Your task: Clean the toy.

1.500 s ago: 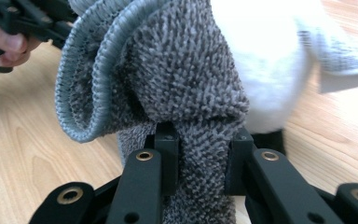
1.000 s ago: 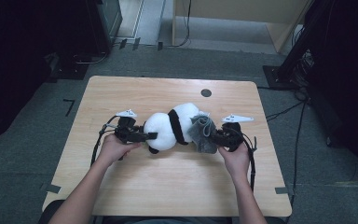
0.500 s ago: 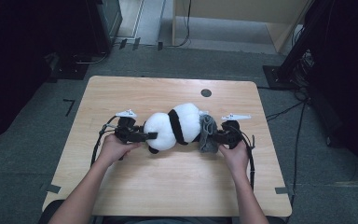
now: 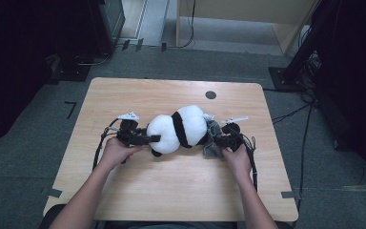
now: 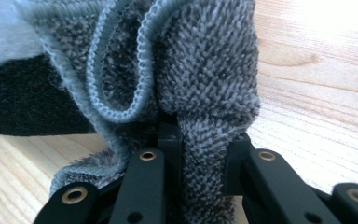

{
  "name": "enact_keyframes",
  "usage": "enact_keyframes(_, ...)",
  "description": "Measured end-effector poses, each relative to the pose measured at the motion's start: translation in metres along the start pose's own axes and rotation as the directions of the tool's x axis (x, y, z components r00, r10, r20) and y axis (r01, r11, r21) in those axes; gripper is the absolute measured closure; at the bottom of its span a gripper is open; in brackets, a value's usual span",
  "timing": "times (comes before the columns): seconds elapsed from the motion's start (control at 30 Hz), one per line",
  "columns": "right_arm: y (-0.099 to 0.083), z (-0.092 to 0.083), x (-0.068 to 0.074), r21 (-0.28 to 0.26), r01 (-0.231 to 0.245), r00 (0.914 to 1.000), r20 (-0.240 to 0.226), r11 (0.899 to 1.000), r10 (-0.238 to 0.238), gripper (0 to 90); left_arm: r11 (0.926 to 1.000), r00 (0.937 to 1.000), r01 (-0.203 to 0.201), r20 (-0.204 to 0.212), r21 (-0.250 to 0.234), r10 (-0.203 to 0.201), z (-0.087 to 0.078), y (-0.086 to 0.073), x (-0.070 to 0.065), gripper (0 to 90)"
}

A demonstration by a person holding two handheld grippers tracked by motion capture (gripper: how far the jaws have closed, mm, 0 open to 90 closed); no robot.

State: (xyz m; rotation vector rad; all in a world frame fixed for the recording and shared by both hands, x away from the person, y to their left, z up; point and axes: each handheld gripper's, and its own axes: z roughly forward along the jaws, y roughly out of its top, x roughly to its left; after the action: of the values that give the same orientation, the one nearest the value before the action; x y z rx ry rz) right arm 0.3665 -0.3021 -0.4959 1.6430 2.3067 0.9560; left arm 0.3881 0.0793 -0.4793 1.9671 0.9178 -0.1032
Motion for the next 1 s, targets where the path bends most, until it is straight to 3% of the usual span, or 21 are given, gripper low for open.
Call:
enact_keyframes(0.13, -0.002, -0.004, -0.011, -0.004, -0.046, 0.9973, -0.057, 0.999, 0.045, 75.3, 0.9997, 0.9998, 0.017, 0.011, -0.018, -0.016, -0.001, 0.000, 0.001, 37.5)
enact_keyframes(0.23, 0.000, -0.016, -0.017, -0.059, -0.079, 0.9953, -0.062, 0.995, 0.075, 75.3, 0.9987, 0.9990, 0.039, 0.021, -0.034, -0.038, -0.001, 0.001, 0.004, 37.9)
enact_keyframes(0.53, -0.003, -0.047, -0.041, -0.140, -0.126, 0.9916, -0.049, 0.982, 0.120, 75.2, 0.9992, 0.9997, 0.021, 0.013, -0.035, -0.021, -0.001, 0.001, 0.002, 38.2)
enact_keyframes(0.67, -0.004, -0.054, -0.049, -0.144, -0.112, 0.9935, 0.002, 0.983, 0.114, 75.2, 0.9992, 0.9997, 0.017, 0.017, -0.036, -0.016, -0.002, 0.001, 0.003, 38.1)
enact_keyframes(0.8, -0.007, -0.057, -0.063, -0.142, -0.132, 0.9905, 0.021, 0.981, 0.136, 74.9, 0.9993, 0.9998, 0.015, 0.016, -0.036, -0.014, -0.002, 0.001, 0.003, 38.0)
enact_keyframes(0.87, -0.008, -0.055, -0.068, -0.140, -0.114, 0.9915, 0.047, 0.984, 0.122, 74.4, 0.9993, 0.9998, 0.013, 0.014, -0.035, -0.012, -0.002, 0.001, 0.003, 38.0)
enact_keyframes(1.0, -0.012, -0.049, -0.081, -0.138, -0.136, 0.9845, 0.092, 0.981, 0.150, 73.5, 0.9995, 0.9999, 0.003, 0.010, -0.031, -0.003, -0.002, 0.001, 0.002, 37.9)
